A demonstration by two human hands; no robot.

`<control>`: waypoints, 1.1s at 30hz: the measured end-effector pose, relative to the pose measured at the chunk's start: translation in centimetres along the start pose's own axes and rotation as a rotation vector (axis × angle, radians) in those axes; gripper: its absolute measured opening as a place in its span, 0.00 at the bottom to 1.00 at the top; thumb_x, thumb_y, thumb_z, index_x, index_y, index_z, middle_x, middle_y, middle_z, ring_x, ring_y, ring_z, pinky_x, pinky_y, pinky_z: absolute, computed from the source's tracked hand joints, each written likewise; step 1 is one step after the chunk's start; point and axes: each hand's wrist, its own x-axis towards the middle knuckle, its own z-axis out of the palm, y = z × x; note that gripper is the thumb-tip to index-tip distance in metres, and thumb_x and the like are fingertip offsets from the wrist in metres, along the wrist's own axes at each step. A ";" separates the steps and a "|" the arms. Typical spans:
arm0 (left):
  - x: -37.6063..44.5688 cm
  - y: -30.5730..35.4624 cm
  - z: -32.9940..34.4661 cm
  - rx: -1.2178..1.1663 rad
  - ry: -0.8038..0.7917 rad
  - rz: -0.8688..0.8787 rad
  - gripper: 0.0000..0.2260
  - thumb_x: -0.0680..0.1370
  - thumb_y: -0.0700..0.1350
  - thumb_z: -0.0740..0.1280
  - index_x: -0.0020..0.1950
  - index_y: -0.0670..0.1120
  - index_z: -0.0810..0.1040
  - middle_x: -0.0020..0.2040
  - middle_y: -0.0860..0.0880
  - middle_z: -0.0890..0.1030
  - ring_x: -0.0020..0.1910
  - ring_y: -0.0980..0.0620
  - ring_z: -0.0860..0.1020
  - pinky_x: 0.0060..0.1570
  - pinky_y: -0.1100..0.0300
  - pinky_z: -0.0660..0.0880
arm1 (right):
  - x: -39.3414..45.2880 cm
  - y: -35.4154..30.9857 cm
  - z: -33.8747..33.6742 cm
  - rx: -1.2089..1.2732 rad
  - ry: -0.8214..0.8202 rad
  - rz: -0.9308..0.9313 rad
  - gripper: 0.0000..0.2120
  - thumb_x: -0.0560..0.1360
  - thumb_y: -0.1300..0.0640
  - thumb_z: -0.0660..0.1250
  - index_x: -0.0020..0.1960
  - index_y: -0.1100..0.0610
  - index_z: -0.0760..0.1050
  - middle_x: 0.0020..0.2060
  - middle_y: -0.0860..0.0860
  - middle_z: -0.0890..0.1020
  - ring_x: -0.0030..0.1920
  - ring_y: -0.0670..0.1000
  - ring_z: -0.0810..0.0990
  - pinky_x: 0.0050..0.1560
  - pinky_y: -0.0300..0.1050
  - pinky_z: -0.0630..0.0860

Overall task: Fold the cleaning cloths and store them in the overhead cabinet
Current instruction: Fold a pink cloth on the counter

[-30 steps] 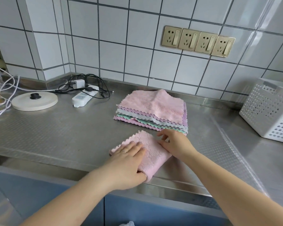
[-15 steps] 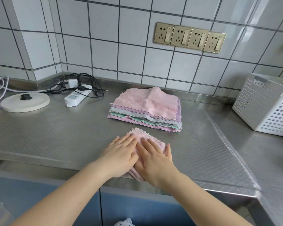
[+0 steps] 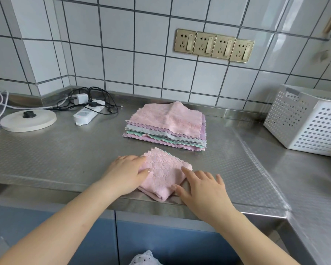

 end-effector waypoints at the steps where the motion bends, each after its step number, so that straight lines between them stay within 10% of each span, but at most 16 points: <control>1: -0.2 0.1 -0.1 -0.035 -0.004 -0.006 0.22 0.79 0.57 0.55 0.73 0.53 0.63 0.70 0.50 0.69 0.69 0.48 0.66 0.66 0.57 0.62 | 0.1 -0.2 -0.1 0.082 -0.018 -0.004 0.37 0.69 0.29 0.39 0.74 0.43 0.54 0.65 0.47 0.72 0.67 0.52 0.69 0.70 0.56 0.60; 5: -0.8 0.2 -0.6 -0.228 -0.042 -0.041 0.20 0.80 0.51 0.58 0.72 0.52 0.65 0.70 0.49 0.68 0.68 0.49 0.68 0.64 0.59 0.66 | 1.7 -0.5 -0.4 0.580 0.009 -0.015 0.28 0.76 0.50 0.63 0.74 0.45 0.57 0.66 0.49 0.67 0.54 0.48 0.75 0.56 0.40 0.70; 9: -1.0 0.3 -0.6 -0.381 -0.035 -0.049 0.20 0.79 0.48 0.60 0.71 0.52 0.66 0.69 0.49 0.70 0.64 0.52 0.72 0.61 0.60 0.67 | 3.9 -0.1 -0.2 1.135 0.108 0.105 0.27 0.72 0.68 0.61 0.66 0.44 0.69 0.53 0.48 0.75 0.33 0.45 0.71 0.31 0.34 0.69; 15: 1.2 2.2 -0.4 -0.589 -0.021 -0.015 0.21 0.79 0.46 0.60 0.72 0.56 0.63 0.64 0.54 0.72 0.60 0.54 0.75 0.59 0.61 0.69 | 5.0 3.3 -0.6 1.763 0.062 0.234 0.20 0.75 0.73 0.59 0.55 0.53 0.79 0.49 0.54 0.81 0.44 0.53 0.74 0.45 0.45 0.72; 23: 7.2 10.9 0.7 -0.728 -0.171 0.159 0.28 0.79 0.38 0.61 0.74 0.59 0.59 0.60 0.51 0.77 0.35 0.66 0.77 0.38 0.76 0.69 | 5.1 13.0 -2.2 1.477 0.161 0.358 0.21 0.74 0.71 0.58 0.54 0.49 0.80 0.47 0.48 0.83 0.37 0.45 0.79 0.41 0.38 0.76; 33: 15.4 21.4 4.5 -0.473 -0.214 0.223 0.21 0.77 0.46 0.64 0.70 0.51 0.69 0.59 0.42 0.78 0.56 0.44 0.77 0.52 0.62 0.70 | 7.5 23.6 -2.6 0.839 0.227 0.499 0.27 0.72 0.66 0.55 0.66 0.46 0.72 0.63 0.49 0.76 0.57 0.48 0.73 0.51 0.36 0.66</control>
